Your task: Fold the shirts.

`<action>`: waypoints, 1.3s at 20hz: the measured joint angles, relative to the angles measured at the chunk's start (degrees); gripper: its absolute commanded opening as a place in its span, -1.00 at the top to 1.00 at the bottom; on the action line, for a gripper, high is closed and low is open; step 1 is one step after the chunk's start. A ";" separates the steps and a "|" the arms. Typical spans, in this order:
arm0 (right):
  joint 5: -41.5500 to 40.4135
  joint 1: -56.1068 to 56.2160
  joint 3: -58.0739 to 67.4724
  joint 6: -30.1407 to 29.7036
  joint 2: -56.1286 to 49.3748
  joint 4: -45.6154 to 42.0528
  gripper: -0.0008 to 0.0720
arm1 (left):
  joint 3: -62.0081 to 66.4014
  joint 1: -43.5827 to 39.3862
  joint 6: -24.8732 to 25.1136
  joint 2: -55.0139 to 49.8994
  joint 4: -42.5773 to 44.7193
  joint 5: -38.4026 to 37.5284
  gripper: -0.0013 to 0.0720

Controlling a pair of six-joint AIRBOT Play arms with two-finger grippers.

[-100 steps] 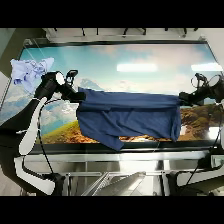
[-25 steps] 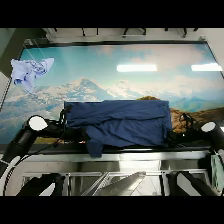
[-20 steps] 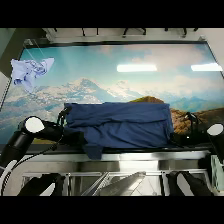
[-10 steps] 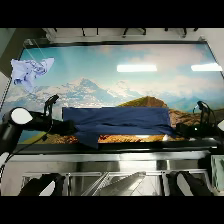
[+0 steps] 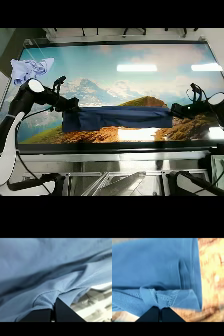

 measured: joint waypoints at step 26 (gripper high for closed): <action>11.63 -8.79 13.22 -7.52 -13.03 5.09 -0.97 | 14.82 8.90 0.42 -9.73 1.60 -4.92 -0.06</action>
